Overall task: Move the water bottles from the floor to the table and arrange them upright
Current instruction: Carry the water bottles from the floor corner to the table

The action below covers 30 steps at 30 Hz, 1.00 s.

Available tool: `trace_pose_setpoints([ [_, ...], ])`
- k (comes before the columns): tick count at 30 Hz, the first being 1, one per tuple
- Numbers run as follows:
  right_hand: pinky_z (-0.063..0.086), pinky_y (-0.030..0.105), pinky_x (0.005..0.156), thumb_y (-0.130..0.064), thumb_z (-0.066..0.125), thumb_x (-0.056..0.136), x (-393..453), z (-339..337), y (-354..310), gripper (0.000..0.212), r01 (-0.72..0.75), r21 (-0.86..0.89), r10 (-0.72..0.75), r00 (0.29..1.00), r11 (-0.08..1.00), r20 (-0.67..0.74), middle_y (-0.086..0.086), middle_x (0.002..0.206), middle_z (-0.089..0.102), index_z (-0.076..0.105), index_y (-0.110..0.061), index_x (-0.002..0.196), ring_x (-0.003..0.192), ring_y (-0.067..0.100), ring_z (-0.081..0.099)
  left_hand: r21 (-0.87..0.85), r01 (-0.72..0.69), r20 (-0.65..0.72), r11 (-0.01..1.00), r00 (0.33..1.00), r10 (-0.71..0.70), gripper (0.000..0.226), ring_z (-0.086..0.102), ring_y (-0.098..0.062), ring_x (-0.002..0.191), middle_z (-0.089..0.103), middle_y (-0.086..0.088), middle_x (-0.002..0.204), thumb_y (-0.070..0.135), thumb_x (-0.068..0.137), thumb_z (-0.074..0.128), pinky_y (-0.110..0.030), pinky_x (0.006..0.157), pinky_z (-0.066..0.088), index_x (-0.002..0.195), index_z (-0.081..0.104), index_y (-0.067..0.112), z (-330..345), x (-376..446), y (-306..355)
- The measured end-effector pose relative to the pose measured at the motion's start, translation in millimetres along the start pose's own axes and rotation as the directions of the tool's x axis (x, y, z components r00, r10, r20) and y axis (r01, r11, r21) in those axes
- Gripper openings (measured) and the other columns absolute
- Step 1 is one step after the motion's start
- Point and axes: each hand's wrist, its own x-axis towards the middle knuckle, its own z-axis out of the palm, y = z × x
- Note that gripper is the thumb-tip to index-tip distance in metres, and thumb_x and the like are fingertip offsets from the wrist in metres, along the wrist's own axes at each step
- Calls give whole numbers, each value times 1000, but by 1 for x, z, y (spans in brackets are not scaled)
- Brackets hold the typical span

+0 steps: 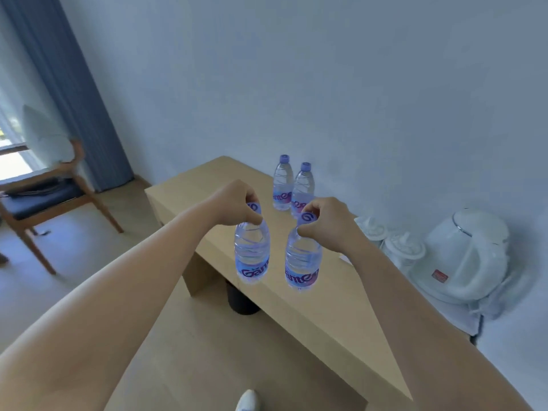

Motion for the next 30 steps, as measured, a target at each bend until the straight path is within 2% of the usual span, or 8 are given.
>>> trace_pose_setpoints([
  [5,36,23,54,-12,69,65,43,5,19,13,-98,-4,97,994,995,-51,3,68,53,59,-9,73,60,16,45,0,-69,108,998,992,68,28,47,-19,69,54,-6,79,15,66,76,-31,62,39,85,63,1,8,67,-5],
  [10,31,20,48,-10,68,65,82,16,33,16,-164,-32,161,984,986,-78,-3,62,48,52,-13,68,55,10,40,35,-161,205,986,967,150,21,37,-19,64,44,-7,72,15,63,74,-30,58,32,73,56,10,15,126,-10],
  [14,29,20,47,-11,67,64,108,24,41,19,-224,-59,216,969,973,-120,-6,59,45,49,-16,64,54,10,38,32,-233,273,972,938,216,23,34,-18,62,41,-7,71,15,63,72,-27,53,28,73,50,13,21,164,-14],
  [16,30,21,47,-11,68,63,118,28,44,19,-247,-65,236,961,967,-144,-5,59,45,49,-16,64,54,11,39,30,-252,291,967,928,233,21,38,-17,62,44,-6,72,16,65,72,-24,52,29,77,56,10,23,180,-16],
  [20,32,20,48,-11,69,63,137,34,47,17,-301,-67,285,942,951,-178,-4,63,47,52,-13,66,57,12,40,-13,-288,314,958,908,277,26,44,-13,64,51,-2,77,19,66,74,-21,54,34,86,61,9,29,206,-22],
  [23,32,21,50,-12,69,63,146,40,51,19,-335,-77,316,930,939,-188,-2,68,48,59,-3,77,62,13,41,-49,-306,319,951,897,305,24,45,-8,64,52,1,78,19,66,74,-18,53,35,85,60,14,35,218,-27],
  [28,32,21,50,-17,69,66,157,48,55,24,-384,-114,360,914,916,-188,-2,70,49,62,-3,84,65,15,43,-95,-318,343,943,879,331,24,47,-13,69,54,-2,80,17,67,73,-22,58,38,86,61,10,43,229,-36],
  [30,32,22,50,-19,70,68,161,49,56,26,-382,-134,355,915,914,-191,4,70,52,63,0,85,63,18,45,-104,-321,341,941,878,337,24,48,-13,69,55,-2,80,18,66,73,-22,59,39,86,61,11,46,233,-38],
])
